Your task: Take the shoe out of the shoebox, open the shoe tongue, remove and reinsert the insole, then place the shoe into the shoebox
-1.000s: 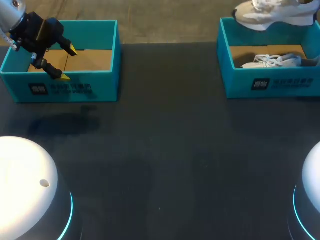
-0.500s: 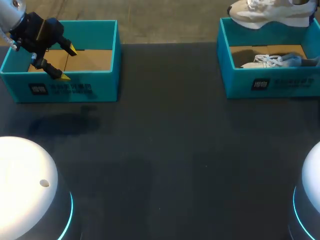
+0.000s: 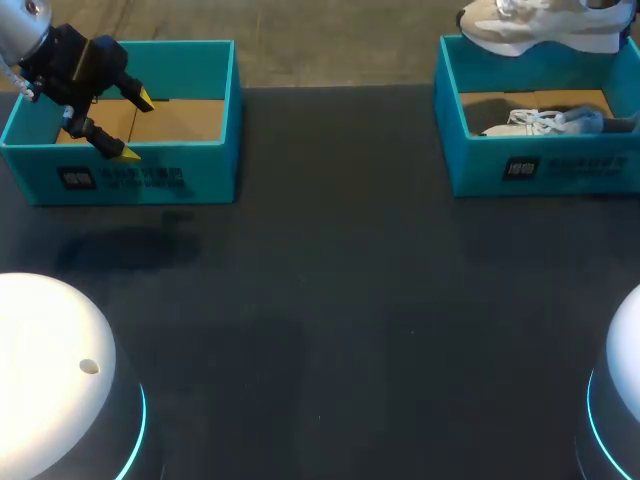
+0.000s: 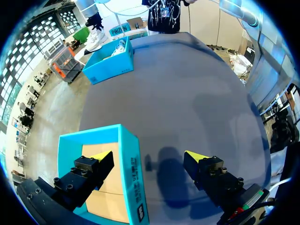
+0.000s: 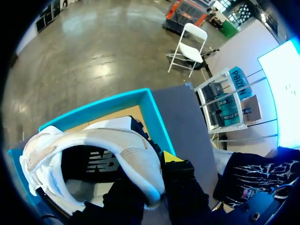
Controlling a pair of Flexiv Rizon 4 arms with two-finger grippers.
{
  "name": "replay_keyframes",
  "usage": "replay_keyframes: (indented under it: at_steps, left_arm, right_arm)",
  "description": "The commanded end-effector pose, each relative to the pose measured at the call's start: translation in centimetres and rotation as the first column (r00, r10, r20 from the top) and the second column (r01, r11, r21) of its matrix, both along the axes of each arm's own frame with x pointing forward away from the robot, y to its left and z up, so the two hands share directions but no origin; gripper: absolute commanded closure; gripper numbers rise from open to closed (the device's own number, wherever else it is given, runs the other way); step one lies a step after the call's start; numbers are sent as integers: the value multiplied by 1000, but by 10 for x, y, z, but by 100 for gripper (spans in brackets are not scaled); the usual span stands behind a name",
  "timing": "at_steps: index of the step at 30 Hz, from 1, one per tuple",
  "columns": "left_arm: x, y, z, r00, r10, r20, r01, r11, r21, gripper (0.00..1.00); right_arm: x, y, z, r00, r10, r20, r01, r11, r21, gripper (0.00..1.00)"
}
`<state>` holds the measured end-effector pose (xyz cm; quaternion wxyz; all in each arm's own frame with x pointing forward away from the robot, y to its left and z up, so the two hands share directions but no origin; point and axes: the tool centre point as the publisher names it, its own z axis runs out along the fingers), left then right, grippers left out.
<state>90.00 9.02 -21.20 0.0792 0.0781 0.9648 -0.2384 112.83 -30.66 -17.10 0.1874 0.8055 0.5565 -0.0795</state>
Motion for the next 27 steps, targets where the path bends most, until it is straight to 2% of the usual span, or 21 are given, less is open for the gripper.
replay_keyframes:
  at_steps: [1,12,27]
  left_arm:
    - [0,0,1,1000,-1,-2,1,1000,3,0]
    - [0,0,1,1000,-1,-2,1,1000,3,0]
    - [0,0,1,1000,-1,-2,1,1000,3,0]
  right_arm:
    - [-1,-2,1,1000,-1,0,1,1000,5,100]
    - [-21,-15,-10,1000,16,-21,-15,1000,21,100]
    - [-42,-16,-23,999,33,-38,-33,999,10,100]
